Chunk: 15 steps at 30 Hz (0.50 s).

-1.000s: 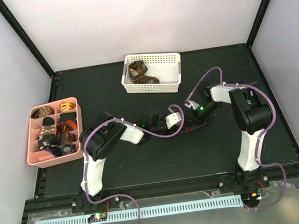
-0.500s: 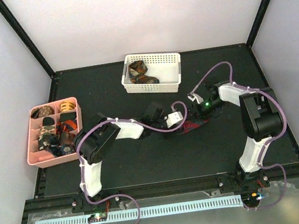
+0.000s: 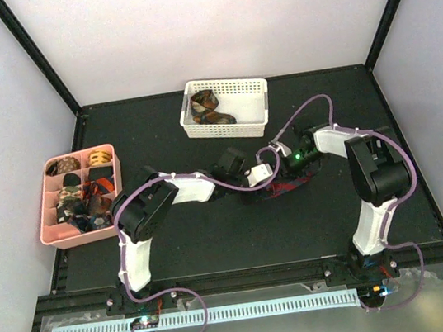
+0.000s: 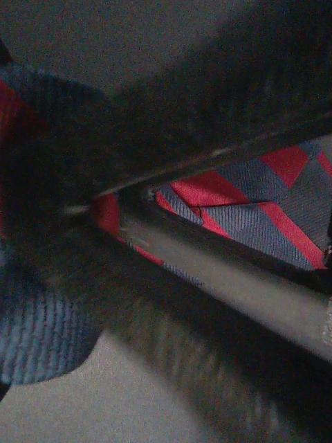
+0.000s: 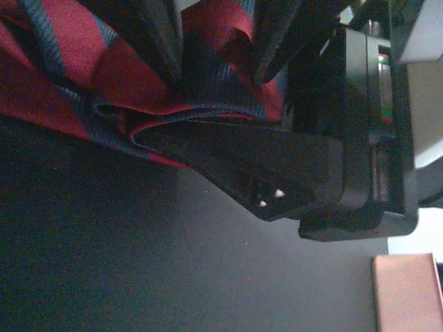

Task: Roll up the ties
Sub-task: Roll the tie at the center of the board.

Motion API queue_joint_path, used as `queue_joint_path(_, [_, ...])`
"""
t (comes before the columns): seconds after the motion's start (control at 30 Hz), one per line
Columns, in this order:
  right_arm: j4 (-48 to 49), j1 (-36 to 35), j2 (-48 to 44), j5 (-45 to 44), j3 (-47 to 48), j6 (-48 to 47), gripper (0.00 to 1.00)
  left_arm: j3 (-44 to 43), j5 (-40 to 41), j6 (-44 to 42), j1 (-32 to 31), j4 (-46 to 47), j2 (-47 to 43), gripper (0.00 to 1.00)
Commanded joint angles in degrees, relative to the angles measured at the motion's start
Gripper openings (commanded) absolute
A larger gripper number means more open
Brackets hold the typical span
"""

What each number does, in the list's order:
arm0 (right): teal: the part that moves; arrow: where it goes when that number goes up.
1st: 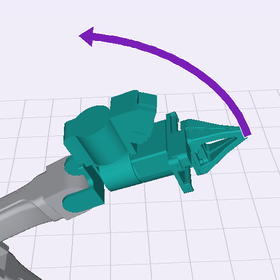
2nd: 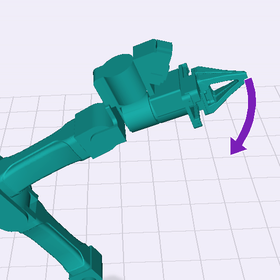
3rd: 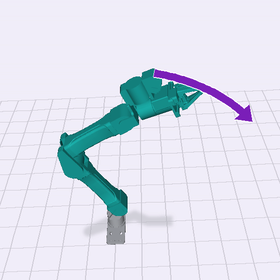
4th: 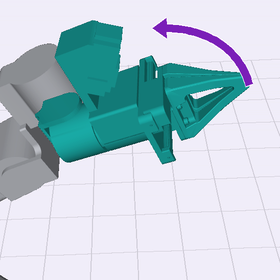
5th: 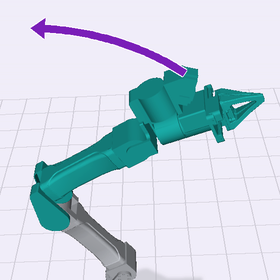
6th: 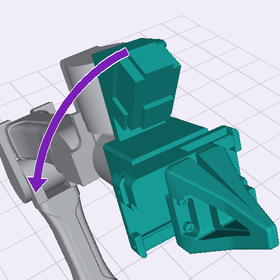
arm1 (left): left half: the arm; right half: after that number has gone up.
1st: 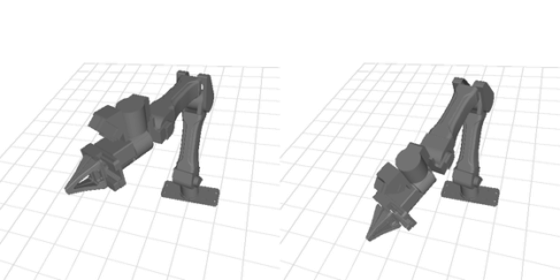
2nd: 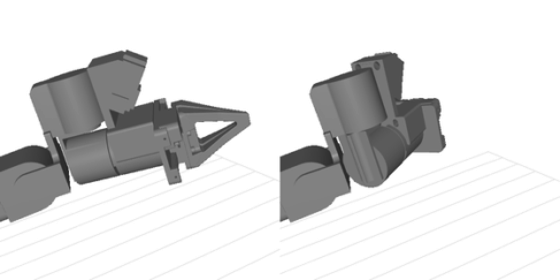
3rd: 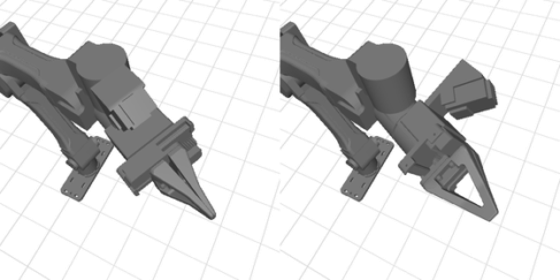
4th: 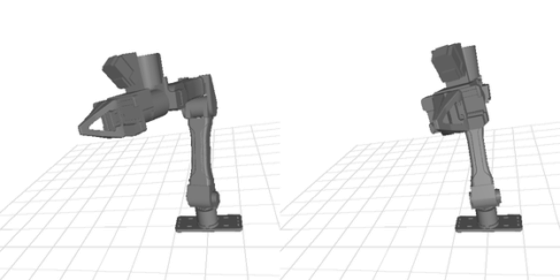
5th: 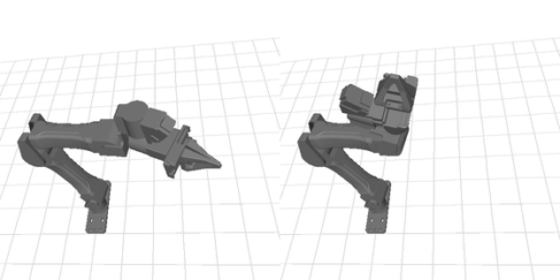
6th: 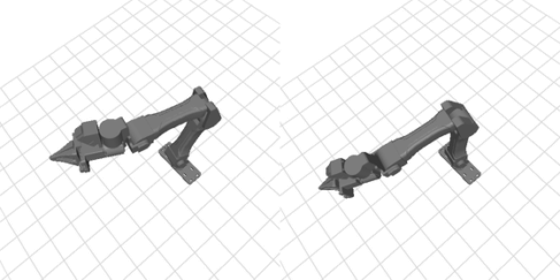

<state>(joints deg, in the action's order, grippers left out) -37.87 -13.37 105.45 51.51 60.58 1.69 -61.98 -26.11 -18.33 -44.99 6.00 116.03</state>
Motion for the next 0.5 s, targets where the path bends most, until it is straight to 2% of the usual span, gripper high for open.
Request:
queue_joint_path(0.0, [-0.19, -1.33, 2.57, -1.36, 0.99, -1.12, 0.14, 1.59, 5.89, 0.22, 0.26, -11.89, 4.83, 0.45])
queue_joint_path(0.07, [-1.15, -1.26, 2.58, -4.22, 1.12, -2.45, 0.02, 1.68, 5.89, 0.07, 0.26, -11.85, 4.73, 0.46])
queue_joint_path(0.2, [-3.53, -1.11, 2.1, -8.4, 0.99, -5.06, 0.02, 1.81, 5.63, 0.2, 0.64, -10.57, 4.11, 0.52])
queue_joint_path(0.37, [-3.82, -1.04, 0.64, -13.9, -1.55, -5.9, 0.02, 1.17, 2.77, 1.39, 1.52, -6.62, 2.01, 0.69])
queue_joint_path(0.47, [-3.41, -0.88, -0.66, -17.27, -3.03, -6.08, 0.02, 1.57, 1.45, 2.43, 1.57, -2.13, 0.05, 0.75])
